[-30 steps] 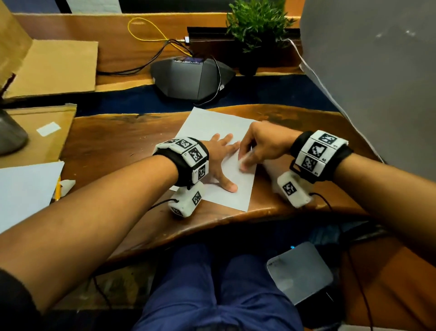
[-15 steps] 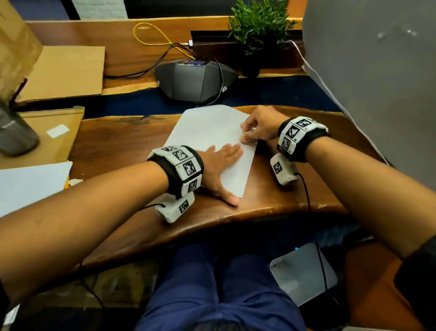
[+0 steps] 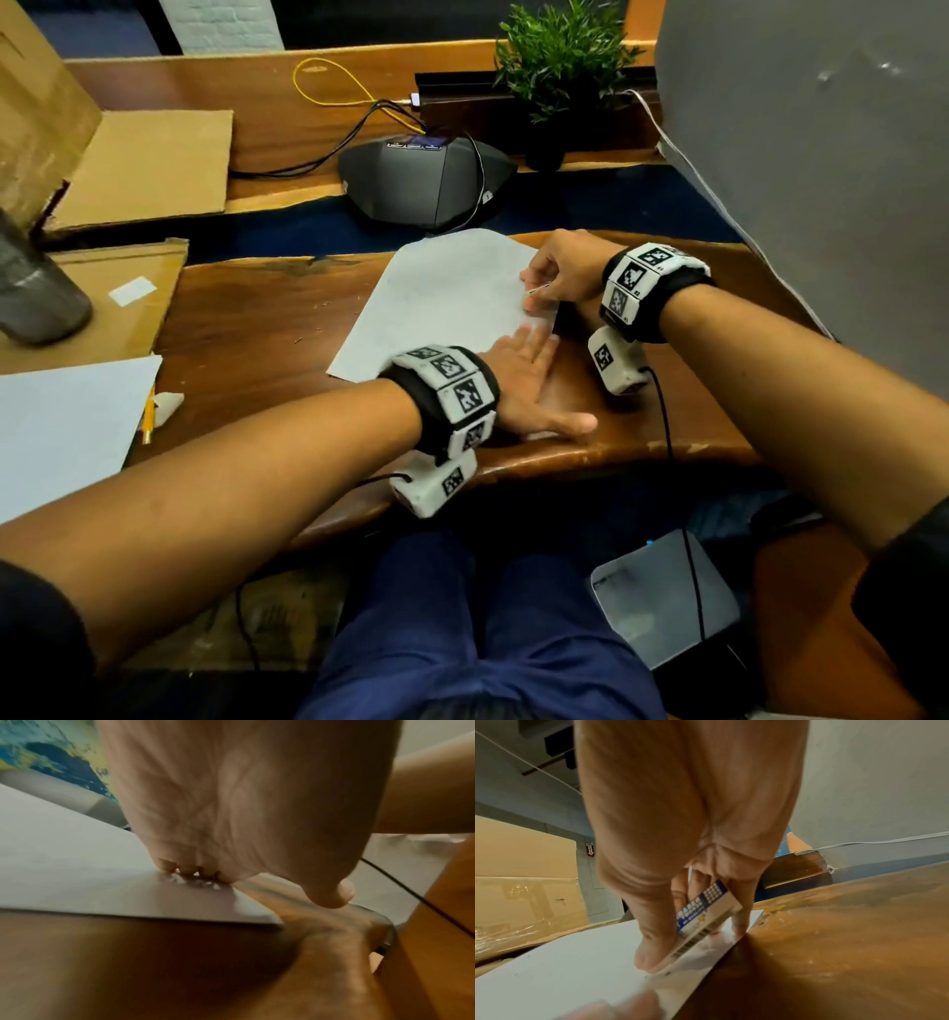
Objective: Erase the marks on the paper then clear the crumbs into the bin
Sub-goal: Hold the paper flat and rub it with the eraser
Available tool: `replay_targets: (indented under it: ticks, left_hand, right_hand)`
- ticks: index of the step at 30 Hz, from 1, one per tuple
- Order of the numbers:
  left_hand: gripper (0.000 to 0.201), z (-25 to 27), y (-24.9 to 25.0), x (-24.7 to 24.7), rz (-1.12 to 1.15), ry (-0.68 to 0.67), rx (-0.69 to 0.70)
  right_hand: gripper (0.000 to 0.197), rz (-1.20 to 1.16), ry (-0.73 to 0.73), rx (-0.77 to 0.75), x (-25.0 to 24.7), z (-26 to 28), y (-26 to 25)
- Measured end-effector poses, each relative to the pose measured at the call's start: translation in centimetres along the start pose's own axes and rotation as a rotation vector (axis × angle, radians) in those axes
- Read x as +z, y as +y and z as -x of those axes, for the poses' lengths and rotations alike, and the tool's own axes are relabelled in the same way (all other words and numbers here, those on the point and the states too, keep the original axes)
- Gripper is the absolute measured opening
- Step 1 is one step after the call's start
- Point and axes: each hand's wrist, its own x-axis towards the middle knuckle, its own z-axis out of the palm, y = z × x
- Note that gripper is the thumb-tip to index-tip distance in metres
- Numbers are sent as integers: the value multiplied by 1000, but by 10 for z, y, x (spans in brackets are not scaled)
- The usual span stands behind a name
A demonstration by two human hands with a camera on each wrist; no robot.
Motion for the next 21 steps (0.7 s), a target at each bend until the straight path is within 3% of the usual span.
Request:
replay_targets:
  ticks: [5, 11, 16, 21]
  left_hand:
    - [98, 4, 18, -7, 37, -17, 197]
    - [97, 24, -39, -12, 35, -13, -45]
    - [108, 22, -66, -16, 30, -34, -24]
    - [130, 6, -74, -23, -23, -86, -83]
  right_hand:
    - [14, -46, -23, 7, -2, 2, 1]
    - [22, -32, 24, 19, -1, 1, 1]
    - [18, 52, 31, -3, 7, 6, -2]
    - [19, 1, 227, -32, 18, 23, -4]
